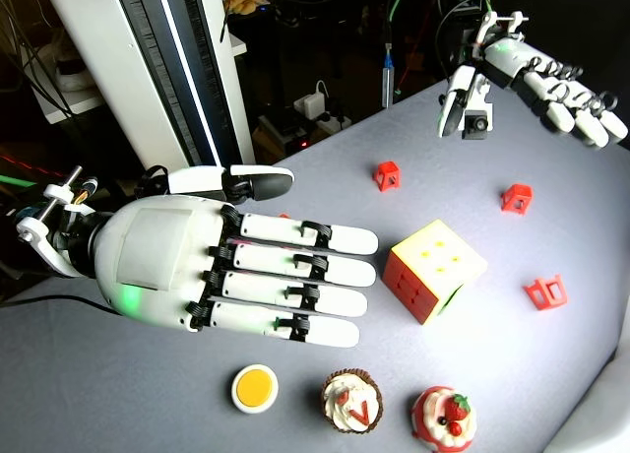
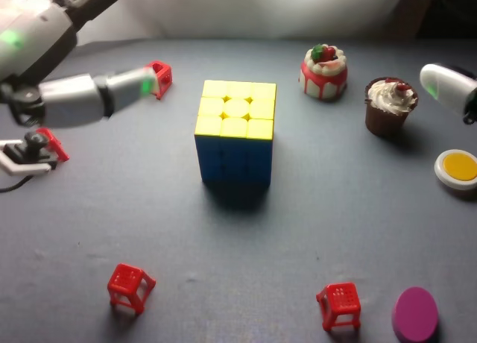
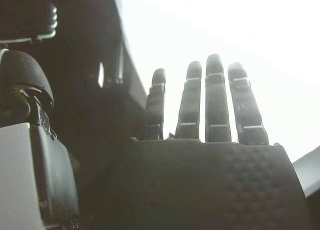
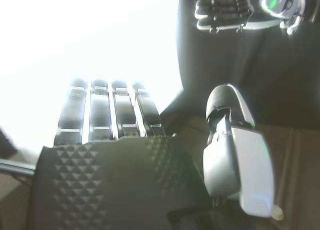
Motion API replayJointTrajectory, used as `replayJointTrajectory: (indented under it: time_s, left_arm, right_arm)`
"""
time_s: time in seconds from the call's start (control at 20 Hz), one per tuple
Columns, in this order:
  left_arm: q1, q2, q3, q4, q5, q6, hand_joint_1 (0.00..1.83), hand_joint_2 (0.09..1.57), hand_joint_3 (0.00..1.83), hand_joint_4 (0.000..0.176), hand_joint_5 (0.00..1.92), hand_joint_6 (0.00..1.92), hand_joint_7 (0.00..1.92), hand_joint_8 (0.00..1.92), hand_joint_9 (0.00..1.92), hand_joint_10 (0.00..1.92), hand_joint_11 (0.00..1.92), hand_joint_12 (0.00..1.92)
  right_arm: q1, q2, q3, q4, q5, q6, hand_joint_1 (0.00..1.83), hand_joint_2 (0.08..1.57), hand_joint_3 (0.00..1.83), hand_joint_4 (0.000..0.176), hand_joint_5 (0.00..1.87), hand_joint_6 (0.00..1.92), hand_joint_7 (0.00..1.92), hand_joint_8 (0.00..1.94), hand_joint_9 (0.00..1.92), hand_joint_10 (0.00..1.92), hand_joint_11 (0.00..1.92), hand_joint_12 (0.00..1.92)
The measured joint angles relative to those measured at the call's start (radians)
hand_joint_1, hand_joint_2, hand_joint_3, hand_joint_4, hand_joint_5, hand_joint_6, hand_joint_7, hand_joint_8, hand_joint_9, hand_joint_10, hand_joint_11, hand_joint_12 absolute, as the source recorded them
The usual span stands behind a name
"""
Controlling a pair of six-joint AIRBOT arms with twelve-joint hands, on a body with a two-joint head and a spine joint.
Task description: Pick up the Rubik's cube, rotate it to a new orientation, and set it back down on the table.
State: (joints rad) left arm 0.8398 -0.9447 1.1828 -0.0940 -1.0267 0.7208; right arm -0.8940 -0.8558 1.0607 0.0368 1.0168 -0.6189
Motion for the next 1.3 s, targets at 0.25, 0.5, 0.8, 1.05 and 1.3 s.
replayJointTrajectory:
  time_s: [0.25,0.5,0.8,1.05,1.3]
  left_arm:
    - [0.003,0.000,0.000,0.017,0.039,-0.001,0.38,1.21,0.00,0.104,0.00,0.00,0.00,0.00,0.00,0.00,0.00,0.47]
    - [-0.008,-0.002,0.001,0.036,0.074,-0.005,0.49,0.98,0.00,0.168,0.00,0.00,0.00,0.00,0.00,0.00,0.00,0.00]
    - [-0.073,-0.051,0.024,0.072,0.187,-0.013,0.52,0.88,0.00,0.000,0.00,0.00,0.00,0.00,0.00,0.00,0.03,0.01]
    - [-0.133,-0.116,0.062,0.093,0.292,-0.020,0.71,0.90,0.02,0.000,0.00,0.00,0.00,0.00,0.00,0.00,0.00,0.37]
    - [-0.177,-0.194,0.133,0.103,0.418,-0.045,0.74,0.83,0.00,0.012,0.00,0.00,0.00,0.00,0.00,0.00,0.00,0.44]
  right_arm:
    - [0.006,-0.001,0.001,-0.016,-0.031,0.000,0.43,1.36,0.00,0.000,0.00,0.00,0.00,0.00,0.00,0.00,0.00,0.62]
    - [0.003,-0.001,0.001,-0.013,-0.034,0.000,0.40,1.34,0.00,0.000,0.00,0.00,0.00,0.00,0.06,0.02,0.00,1.08]
    - [-0.034,-0.001,-0.003,0.032,-0.024,0.000,0.24,1.45,0.01,0.000,0.00,0.00,0.00,0.00,0.03,0.01,0.00,0.91]
    - [-0.071,0.000,-0.011,0.090,0.028,0.000,0.09,1.49,0.00,0.000,0.00,0.00,0.00,0.00,0.00,0.00,0.00,0.03]
    - [-0.084,0.000,-0.012,0.105,0.063,0.000,0.00,1.45,0.00,0.000,0.00,0.00,0.00,0.00,0.00,0.00,0.00,0.00]
